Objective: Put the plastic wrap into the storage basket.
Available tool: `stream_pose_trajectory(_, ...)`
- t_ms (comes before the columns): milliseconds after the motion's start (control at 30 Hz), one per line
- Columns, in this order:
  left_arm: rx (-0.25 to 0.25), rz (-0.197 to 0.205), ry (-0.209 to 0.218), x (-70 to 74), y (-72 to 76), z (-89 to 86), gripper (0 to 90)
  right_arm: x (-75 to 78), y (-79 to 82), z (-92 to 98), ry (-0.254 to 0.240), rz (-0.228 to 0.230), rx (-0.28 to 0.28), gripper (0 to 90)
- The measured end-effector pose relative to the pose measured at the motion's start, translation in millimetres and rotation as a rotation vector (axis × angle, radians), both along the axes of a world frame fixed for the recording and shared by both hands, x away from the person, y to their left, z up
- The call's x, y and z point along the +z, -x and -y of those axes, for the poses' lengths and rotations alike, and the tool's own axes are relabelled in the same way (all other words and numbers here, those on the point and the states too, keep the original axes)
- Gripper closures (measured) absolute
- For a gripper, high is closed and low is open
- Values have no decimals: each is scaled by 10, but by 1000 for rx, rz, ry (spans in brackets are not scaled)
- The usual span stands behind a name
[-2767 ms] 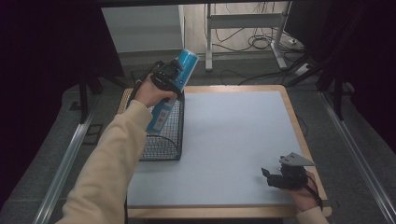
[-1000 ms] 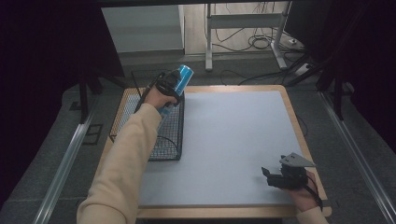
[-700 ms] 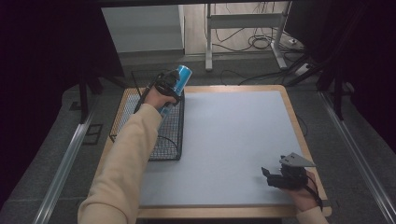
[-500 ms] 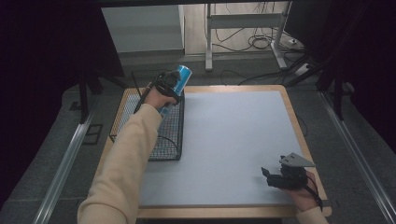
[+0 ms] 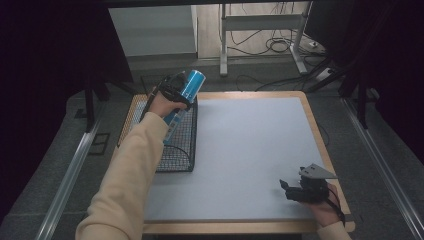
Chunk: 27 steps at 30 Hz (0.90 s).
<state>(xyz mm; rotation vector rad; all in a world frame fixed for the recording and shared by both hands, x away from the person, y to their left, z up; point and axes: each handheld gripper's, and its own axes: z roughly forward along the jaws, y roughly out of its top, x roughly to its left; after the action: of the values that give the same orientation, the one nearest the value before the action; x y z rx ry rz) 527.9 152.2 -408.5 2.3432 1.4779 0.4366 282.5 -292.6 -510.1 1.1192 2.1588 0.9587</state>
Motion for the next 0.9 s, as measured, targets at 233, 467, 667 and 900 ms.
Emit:
stream_pose_trajectory(233,-48,13,89,91,215,-7,149,16,-1,-3,-8,10,-9,140)
stream_pose_trajectory(467,-82,39,150,154,391,9,154,11,3,33,-13,7,-9,140)
stream_pose_trajectory(667,-133,88,156,274,632,79,158,21,-9,3,-8,12,6,140)
stream_pose_trajectory(900,-235,123,192,392,1066,215,161,38,4,-38,-3,15,13,140)
